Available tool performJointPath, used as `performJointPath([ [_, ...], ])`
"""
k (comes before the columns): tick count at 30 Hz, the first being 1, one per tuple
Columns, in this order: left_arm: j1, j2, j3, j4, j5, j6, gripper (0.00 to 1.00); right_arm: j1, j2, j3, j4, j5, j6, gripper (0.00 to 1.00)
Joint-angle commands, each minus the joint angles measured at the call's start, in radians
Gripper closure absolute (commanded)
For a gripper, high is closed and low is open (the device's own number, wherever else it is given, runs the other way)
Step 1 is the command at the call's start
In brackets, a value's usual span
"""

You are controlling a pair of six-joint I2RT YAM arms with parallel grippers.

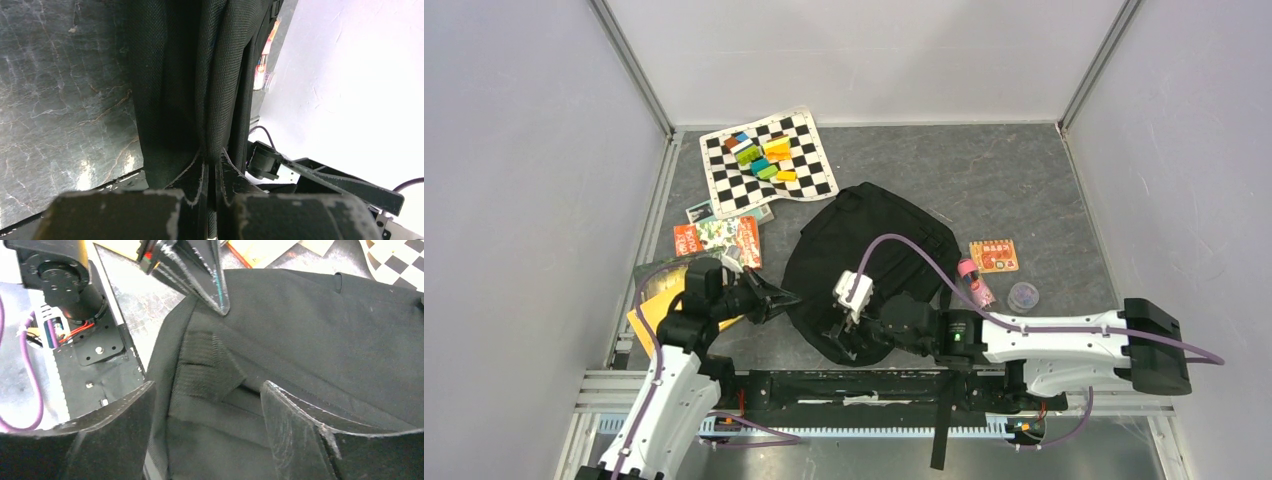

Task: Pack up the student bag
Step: Adjust the student bag at the center of the board.

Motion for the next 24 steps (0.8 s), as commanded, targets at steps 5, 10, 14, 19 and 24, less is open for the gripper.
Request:
performJointPath([
  [5,0.0,0.019,0.108,0.073,-0.018,-0.054,0.98,0.155,-0.132,-0.081,-0.032,0.162,-0.162,0.15],
  [10,0.001,0.035,0.145,0.066,-0.025,-0.052,0.98,0.286,-0.097,-0.116,-0.021,0.344,-0.22,0.14],
  [14,0.002,0.04,0.16,0.059,-0.023,-0.052,0.98,0.346,-0.041,-0.125,0.01,0.424,-0.241,0.13],
  [19,0.002,0.037,0.177,0.043,-0.031,-0.054,0.98,0.371,0.07,-0.121,0.051,0.496,-0.258,0.12],
  [24,0.002,0.024,0.196,0.033,-0.038,-0.062,0.98,0.376,0.16,-0.105,0.068,0.666,-0.277,0.05],
])
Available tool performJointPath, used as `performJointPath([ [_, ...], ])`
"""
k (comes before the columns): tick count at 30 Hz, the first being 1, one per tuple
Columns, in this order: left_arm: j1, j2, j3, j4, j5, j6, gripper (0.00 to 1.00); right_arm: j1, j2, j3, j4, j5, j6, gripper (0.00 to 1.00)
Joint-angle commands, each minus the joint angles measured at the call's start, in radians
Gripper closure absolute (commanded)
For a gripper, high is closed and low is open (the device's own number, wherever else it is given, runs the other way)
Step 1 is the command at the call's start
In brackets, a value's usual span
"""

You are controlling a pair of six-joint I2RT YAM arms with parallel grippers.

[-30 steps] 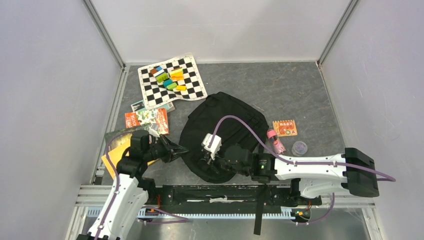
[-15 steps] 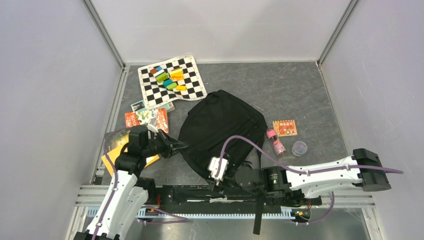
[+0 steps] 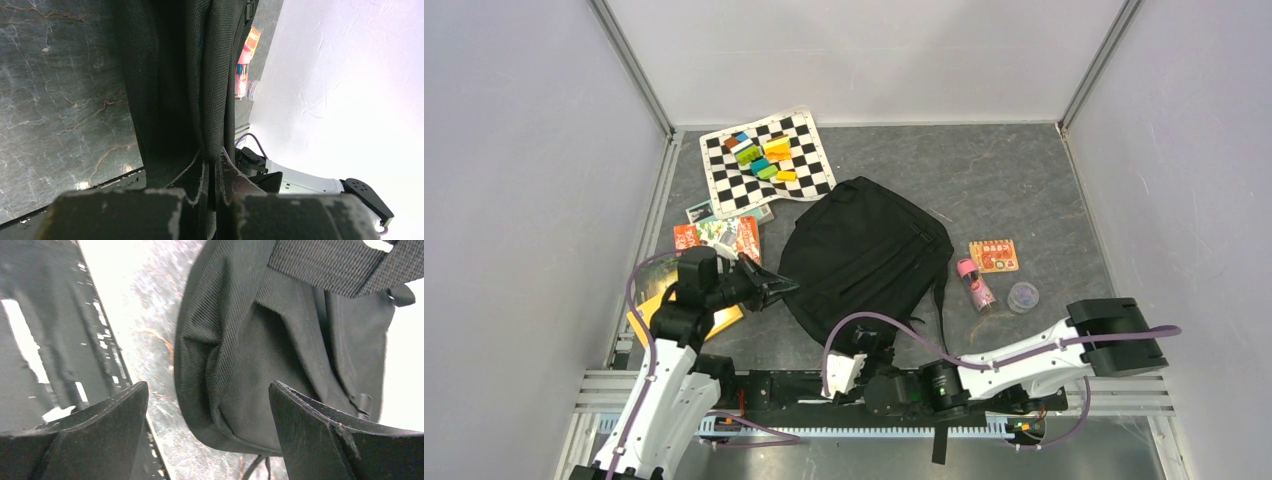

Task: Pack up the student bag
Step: Adjust the student bag at the center of the board.

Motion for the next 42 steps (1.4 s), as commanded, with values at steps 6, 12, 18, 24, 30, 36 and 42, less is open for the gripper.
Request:
performJointPath([
  [6,0.002,-0.019,0.088,0.022,-0.002,-0.041,0.98,-0.018,0.156,0.035,0.091,0.227,-0.07,0.02],
  [12,0.002,-0.036,0.102,-0.003,-0.008,-0.039,0.98,-0.1,0.229,0.081,0.083,0.253,-0.087,0.24],
  [18,0.002,-0.03,0.172,-0.06,-0.042,0.046,0.77,-0.108,0.156,0.148,0.054,0.301,-0.15,0.95],
  [24,0.002,0.03,0.508,-0.244,-0.259,0.453,0.0,-0.208,-0.026,0.255,-0.184,0.219,-0.056,1.0],
  [30,0.001,0.028,0.661,-0.195,-0.311,0.7,0.0,-0.437,-0.168,0.464,-0.427,-0.097,-0.025,1.0],
  [36,0.002,-0.001,0.606,-0.108,-0.239,0.788,0.0,-0.599,-0.167,0.707,-0.622,-0.378,-0.018,1.0],
  [42,0.002,0.035,0.547,-0.135,-0.216,0.788,0.0,-0.767,-0.14,0.832,-0.739,-0.663,0.014,1.0],
])
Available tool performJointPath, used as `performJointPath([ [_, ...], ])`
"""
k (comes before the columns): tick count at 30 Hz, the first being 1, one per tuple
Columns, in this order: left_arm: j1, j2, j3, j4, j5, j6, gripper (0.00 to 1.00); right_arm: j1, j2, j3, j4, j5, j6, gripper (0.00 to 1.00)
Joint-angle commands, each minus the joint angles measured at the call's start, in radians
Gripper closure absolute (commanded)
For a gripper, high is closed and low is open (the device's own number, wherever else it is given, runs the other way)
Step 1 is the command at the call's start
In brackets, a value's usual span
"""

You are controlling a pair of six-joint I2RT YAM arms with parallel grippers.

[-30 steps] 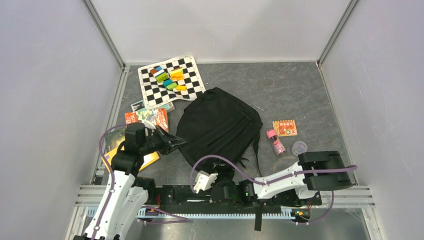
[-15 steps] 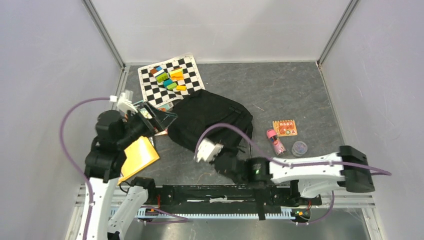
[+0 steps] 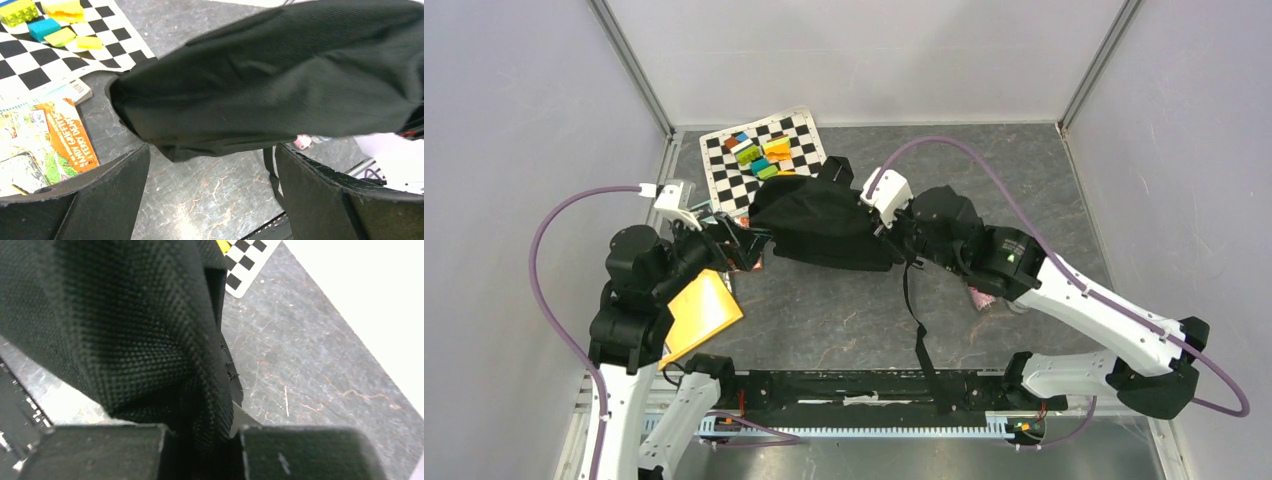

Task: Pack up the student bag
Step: Adjust the student bag at the center of the board.

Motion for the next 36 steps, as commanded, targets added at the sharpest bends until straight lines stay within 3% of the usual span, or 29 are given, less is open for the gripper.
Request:
performJointPath([
  [1,0.001,0.015,-0.033,0.024,0.041,0.074,0.0,-0.097,-0.003,0.132,-0.048,-0.28,0.049,1.0],
  [5,0.001,-0.026,-0.039,0.039,0.058,0.109,0.0,-0.172,-0.003,0.21,-0.108,-0.416,0.102,1.0],
  [11,0.001,-0.046,-0.057,0.036,0.224,0.159,0.0,-0.227,0.0,0.234,-0.148,-0.543,0.176,1.0],
  [18,0.0,-0.038,-0.063,0.063,0.005,0.208,0.0,-0.227,-0.006,0.217,-0.184,-0.66,0.213,1.0],
  [25,0.001,0.029,-0.072,0.171,0.149,0.197,0.0,-0.227,-0.011,0.216,-0.219,-0.771,0.25,1.0],
  [28,0.0,0.032,-0.084,0.185,0.254,0.197,0.06,-0.227,-0.009,0.218,-0.239,-0.769,0.261,1.0],
  [32,0.001,0.017,-0.114,0.2,0.308,0.186,0.21,-0.227,-0.003,0.181,-0.232,-0.765,0.274,1.0],
  [36,0.001,0.023,-0.131,0.239,0.346,0.153,0.62,-0.227,-0.003,0.122,-0.184,-0.78,0.303,1.0],
])
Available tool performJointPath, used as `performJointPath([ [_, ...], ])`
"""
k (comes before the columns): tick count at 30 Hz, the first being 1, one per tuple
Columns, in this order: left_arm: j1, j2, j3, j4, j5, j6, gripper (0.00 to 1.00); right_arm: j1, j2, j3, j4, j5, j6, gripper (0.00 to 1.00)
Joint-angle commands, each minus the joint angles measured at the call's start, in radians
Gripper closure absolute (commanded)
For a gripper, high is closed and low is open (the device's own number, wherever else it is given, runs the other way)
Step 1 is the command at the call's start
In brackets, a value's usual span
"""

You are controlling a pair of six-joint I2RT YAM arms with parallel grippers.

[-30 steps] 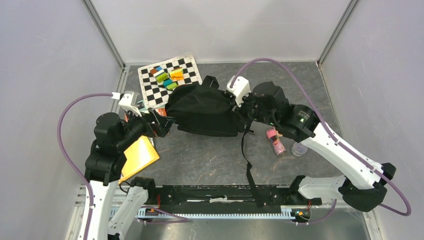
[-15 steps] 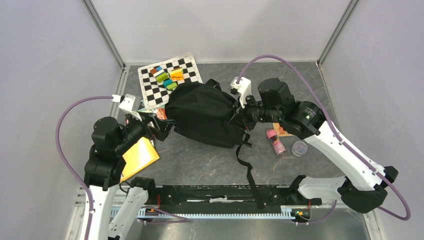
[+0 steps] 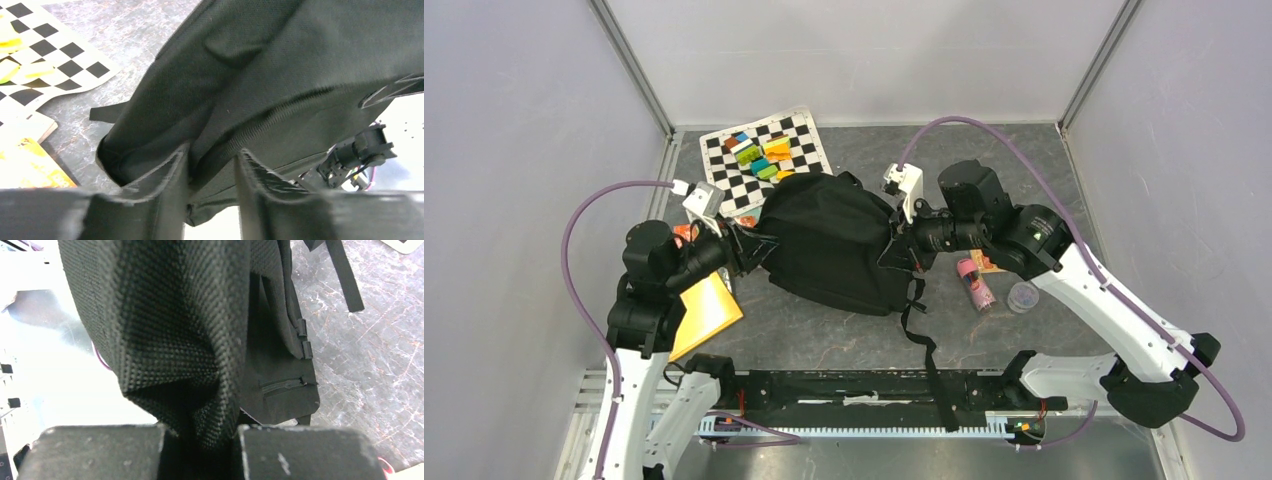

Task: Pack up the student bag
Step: Adjust the student bag at the center of the board.

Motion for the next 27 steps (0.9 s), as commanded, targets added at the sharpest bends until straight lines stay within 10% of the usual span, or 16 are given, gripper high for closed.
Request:
performJointPath([
  [1,0.0,0.001,-0.004,0.097,0.104,-0.004,0.71,-0.002,-0.021,-0.047,0.142,-0.052,0.069,1.0],
  [7,0.0,0.029,0.063,0.071,0.071,-0.057,0.98,-0.003,-0.072,-0.227,0.32,-0.039,0.279,0.99],
  [16,0.0,0.232,0.204,-0.226,0.035,-0.01,0.98,-0.003,-0.192,-0.402,0.315,0.367,0.269,0.22],
  [20,-0.002,0.273,0.208,-0.226,0.074,0.051,0.98,-0.002,-0.232,-0.388,0.33,0.503,0.104,0.02],
  [27,-0.002,0.303,0.211,-0.194,0.1,0.095,0.98,-0.003,-0.23,-0.246,0.383,0.588,-0.163,0.02],
])
